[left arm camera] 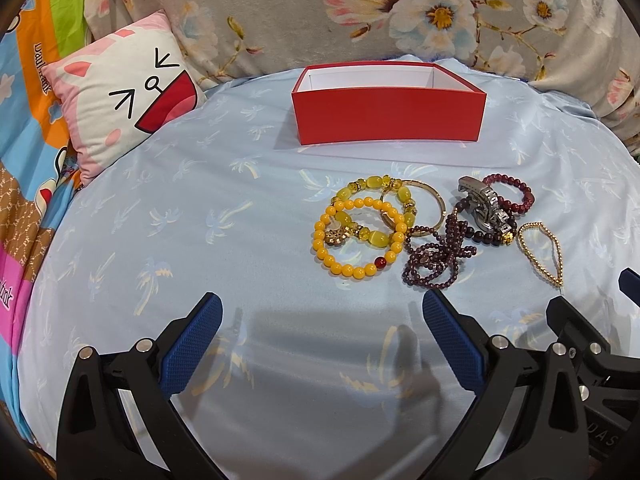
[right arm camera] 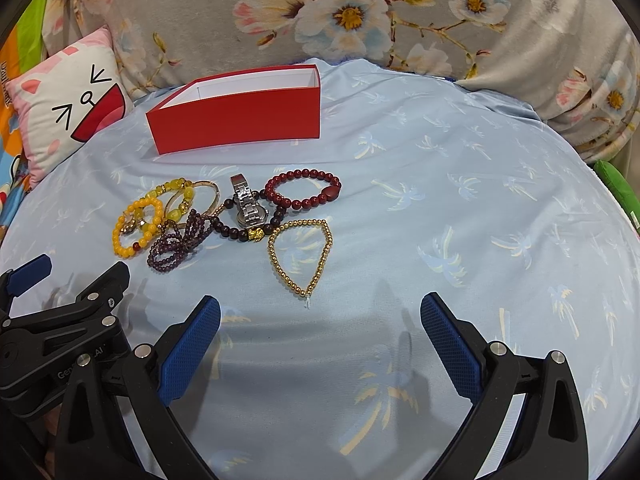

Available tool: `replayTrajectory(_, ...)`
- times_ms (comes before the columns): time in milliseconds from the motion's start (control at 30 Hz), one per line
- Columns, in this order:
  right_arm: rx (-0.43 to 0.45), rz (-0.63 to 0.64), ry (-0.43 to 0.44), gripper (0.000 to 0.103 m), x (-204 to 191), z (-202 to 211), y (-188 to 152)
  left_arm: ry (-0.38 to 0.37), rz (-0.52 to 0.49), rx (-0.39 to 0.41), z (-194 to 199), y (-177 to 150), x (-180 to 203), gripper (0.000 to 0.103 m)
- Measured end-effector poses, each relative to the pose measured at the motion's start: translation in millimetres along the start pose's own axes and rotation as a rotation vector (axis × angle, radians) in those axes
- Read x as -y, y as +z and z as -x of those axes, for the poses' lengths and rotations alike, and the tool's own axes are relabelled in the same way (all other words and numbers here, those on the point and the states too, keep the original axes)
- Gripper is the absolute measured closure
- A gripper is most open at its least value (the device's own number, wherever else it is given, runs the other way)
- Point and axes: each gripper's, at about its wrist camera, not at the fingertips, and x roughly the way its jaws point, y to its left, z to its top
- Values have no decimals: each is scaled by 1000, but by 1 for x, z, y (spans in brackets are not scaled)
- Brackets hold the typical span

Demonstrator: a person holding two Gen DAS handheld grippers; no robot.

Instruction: Organize jewelry

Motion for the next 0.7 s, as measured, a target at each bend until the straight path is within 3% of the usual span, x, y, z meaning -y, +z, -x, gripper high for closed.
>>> replayTrajectory(700,2,-5,-3,7,3,0,0,1,2,3,0,-5,-3,7)
